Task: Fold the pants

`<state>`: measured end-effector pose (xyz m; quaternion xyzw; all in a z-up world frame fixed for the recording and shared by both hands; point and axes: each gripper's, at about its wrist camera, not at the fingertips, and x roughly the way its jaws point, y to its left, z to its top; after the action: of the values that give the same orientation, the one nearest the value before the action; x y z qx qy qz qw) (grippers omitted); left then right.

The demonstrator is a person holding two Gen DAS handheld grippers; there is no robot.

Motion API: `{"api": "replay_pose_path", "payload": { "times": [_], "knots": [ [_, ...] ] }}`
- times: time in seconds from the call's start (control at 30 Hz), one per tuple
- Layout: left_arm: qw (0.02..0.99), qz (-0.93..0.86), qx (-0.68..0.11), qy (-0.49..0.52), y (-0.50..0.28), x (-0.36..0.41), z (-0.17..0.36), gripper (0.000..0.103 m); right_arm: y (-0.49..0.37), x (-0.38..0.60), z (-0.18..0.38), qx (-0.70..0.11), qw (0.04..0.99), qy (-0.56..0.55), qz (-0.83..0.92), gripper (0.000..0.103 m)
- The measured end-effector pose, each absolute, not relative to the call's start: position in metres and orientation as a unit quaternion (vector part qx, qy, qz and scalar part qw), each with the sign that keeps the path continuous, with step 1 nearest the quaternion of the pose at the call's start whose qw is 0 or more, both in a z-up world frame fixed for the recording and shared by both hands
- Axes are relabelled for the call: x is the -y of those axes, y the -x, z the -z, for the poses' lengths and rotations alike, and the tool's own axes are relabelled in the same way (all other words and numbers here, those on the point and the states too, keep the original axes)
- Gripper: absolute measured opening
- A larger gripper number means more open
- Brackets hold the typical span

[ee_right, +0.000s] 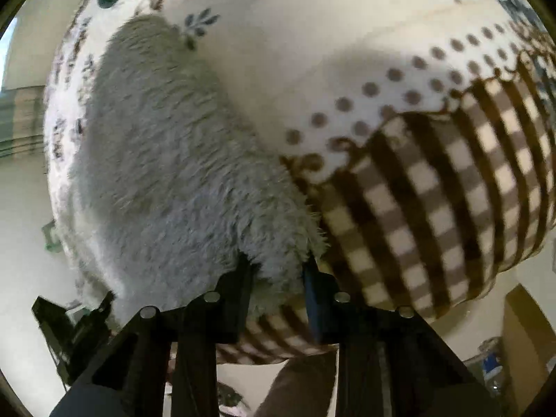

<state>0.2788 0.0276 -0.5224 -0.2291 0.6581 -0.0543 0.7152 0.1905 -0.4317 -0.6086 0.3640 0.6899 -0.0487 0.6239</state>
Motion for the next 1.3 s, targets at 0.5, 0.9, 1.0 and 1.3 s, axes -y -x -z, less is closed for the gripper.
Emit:
{"api": "replay_pose_path", "payload": {
  "times": [0.5, 0.9, 1.0, 1.3],
  "knots": [
    [0.731, -0.099, -0.481, 0.474, -0.226, -0.174, 0.496, 0.102, -0.243, 0.335, 0.524, -0.620, 0.750, -0.230, -0.010, 0.089],
    [0.726, -0.187, -0.412, 0.518, -0.255, -0.235, 0.547, 0.026, -0.278, 0.234, 0.575, -0.660, 0.730, -0.169, -0.047, 0.089],
    [0.764, -0.168, -0.391, 0.484, -0.252, -0.223, 0.517, 0.023, -0.281, 0.228, 0.581, -0.663, 0.732, -0.151, -0.044, 0.089],
    [0.848, -0.068, -0.349, 0.394, -0.267, -0.164, 0.407, 0.022, -0.288, 0.242, 0.576, -0.660, 0.728, -0.176, -0.058, 0.089]
  ]
}}
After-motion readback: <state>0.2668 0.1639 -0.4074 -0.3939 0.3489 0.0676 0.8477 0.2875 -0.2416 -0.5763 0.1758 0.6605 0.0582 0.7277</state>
